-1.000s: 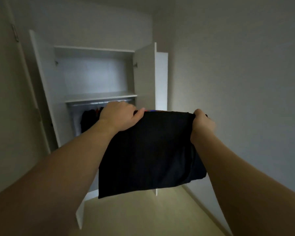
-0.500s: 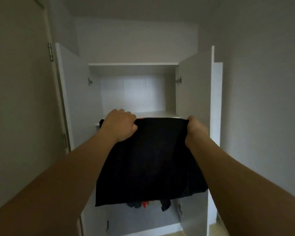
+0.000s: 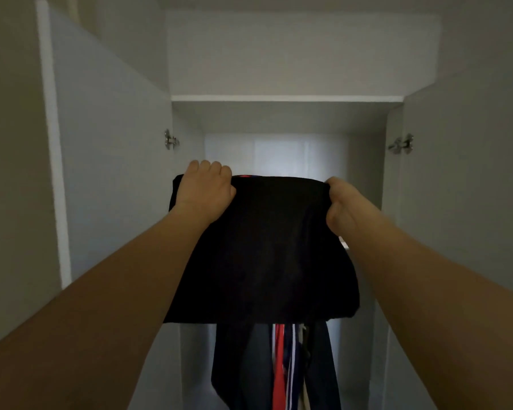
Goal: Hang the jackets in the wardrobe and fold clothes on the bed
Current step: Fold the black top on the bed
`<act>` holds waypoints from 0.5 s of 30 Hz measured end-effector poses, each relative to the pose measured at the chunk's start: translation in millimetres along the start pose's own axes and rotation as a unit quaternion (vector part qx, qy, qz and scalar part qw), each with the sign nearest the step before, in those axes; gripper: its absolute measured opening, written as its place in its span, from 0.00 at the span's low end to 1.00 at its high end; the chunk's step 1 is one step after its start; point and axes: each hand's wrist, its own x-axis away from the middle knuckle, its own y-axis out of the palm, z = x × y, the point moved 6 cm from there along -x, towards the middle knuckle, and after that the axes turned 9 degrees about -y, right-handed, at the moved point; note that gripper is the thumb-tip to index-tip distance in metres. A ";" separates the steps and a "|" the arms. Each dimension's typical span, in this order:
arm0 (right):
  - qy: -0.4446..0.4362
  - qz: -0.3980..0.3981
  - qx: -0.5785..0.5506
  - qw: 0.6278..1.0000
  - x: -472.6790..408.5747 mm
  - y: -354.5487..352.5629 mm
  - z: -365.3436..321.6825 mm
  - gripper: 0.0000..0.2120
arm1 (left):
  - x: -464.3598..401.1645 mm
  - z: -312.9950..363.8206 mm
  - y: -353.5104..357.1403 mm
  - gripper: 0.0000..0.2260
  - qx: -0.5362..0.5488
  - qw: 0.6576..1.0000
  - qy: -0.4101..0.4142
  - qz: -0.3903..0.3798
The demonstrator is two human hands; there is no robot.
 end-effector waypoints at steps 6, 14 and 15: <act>0.023 0.015 0.027 0.999 -139.6 64.1 10.4 0.08 | -100.9 0.1 121.6 0.10 0.021 0.999 0.042 0.010; 0.048 -0.009 -0.007 0.999 -299.3 136.3 40.5 0.23 | -219.3 8.2 256.2 0.14 -0.023 0.999 0.020 -0.019; 0.041 -0.017 -0.008 0.999 -318.0 146.7 45.6 0.24 | -229.3 8.8 274.6 0.15 -0.031 0.999 0.008 -0.031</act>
